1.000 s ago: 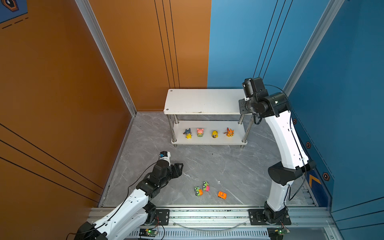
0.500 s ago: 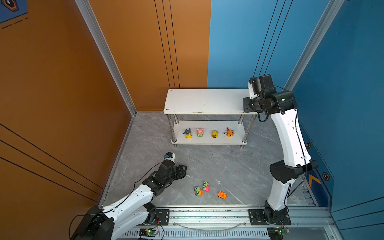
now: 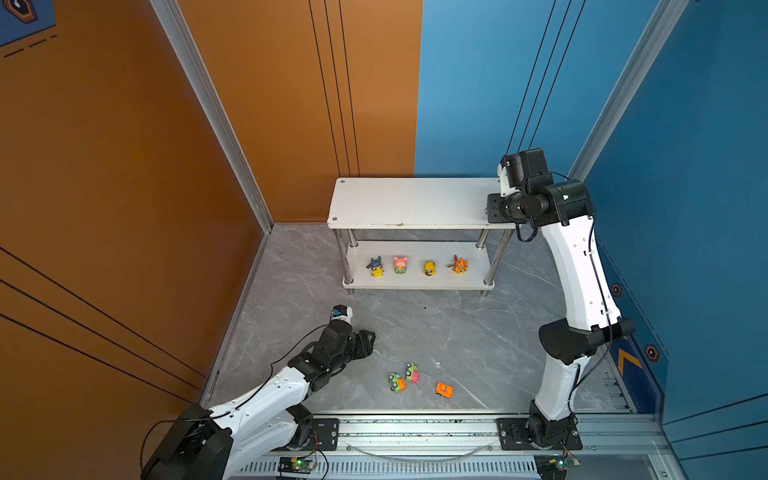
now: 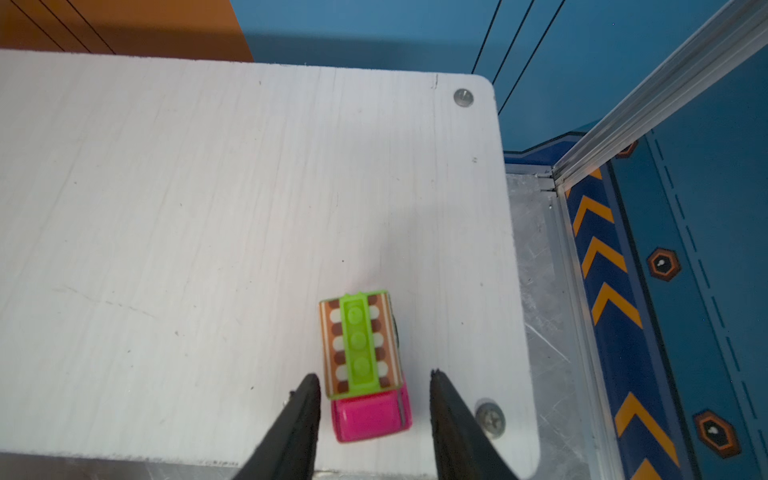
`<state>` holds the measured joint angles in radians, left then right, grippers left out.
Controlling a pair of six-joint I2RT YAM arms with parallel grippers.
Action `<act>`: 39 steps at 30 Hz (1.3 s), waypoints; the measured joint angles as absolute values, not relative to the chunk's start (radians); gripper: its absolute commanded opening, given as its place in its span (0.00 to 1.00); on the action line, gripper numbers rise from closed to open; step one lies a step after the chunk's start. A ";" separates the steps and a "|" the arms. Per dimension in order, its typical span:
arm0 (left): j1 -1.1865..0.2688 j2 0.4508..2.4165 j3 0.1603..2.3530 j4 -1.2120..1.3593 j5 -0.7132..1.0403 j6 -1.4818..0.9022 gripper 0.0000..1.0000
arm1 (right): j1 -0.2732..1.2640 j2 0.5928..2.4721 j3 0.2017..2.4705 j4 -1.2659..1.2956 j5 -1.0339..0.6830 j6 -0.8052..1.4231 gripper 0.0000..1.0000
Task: Place and organize the plastic toys onto the shelf
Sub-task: 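Lower the pink truck onto the top shelf corner and open the right gripper, then bring the right gripper back down to the orange car on the floor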
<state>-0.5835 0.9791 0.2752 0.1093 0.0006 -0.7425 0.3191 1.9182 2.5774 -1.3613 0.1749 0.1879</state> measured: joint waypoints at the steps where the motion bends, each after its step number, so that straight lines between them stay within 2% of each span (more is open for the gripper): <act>1: -0.585 0.979 0.275 0.109 0.001 -0.743 0.62 | 0.319 1.918 2.577 -1.361 0.175 0.190 0.53; 9: -0.606 0.948 0.275 0.099 -0.010 -0.743 0.62 | 0.327 1.903 2.573 -1.360 0.178 0.199 0.52; 12: -0.636 0.911 0.275 0.076 -0.027 -0.739 0.61 | 0.371 1.826 2.500 -1.344 0.208 0.207 0.51; 15: -0.730 0.863 0.282 0.030 -0.077 -0.722 0.60 | 0.505 1.641 2.284 -1.283 0.289 0.214 0.50; 17: -0.835 0.834 0.308 -0.036 -0.131 -0.706 0.60 | 0.634 1.483 2.092 -1.223 0.345 0.235 0.44; 20: -0.965 0.794 0.342 -0.128 -0.220 -0.701 0.58 | 0.810 1.271 1.812 -1.157 0.401 0.288 0.42; 23: -1.019 0.748 0.341 -0.189 -0.278 -0.720 0.50 | 0.937 1.150 1.580 -1.135 0.427 0.354 0.39; 27: -1.023 0.710 0.319 -0.210 -0.326 -0.750 0.29 | 1.090 1.155 1.293 -1.066 0.393 0.463 0.07; 29: -1.026 0.727 0.316 -0.198 -0.334 -0.764 0.19 | 1.139 1.199 1.166 -0.989 0.347 0.504 0.03; 32: -1.057 0.813 0.328 -0.161 -0.342 -0.764 0.00 | 1.166 1.238 0.987 -0.851 0.236 0.567 0.00; 37: -1.158 1.023 0.414 -0.091 -0.337 -0.749 0.00 | 1.126 1.258 0.823 -0.643 0.050 0.654 0.00; 39: -1.179 1.085 0.449 -0.065 -0.334 -0.749 0.00 | 1.110 1.265 0.788 -0.600 -0.004 0.672 0.14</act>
<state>-1.1786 1.0855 0.4488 -0.0647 -0.3340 -0.7494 1.1095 1.2648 0.7883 -0.6003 -0.0044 0.6720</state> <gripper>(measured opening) 0.044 0.051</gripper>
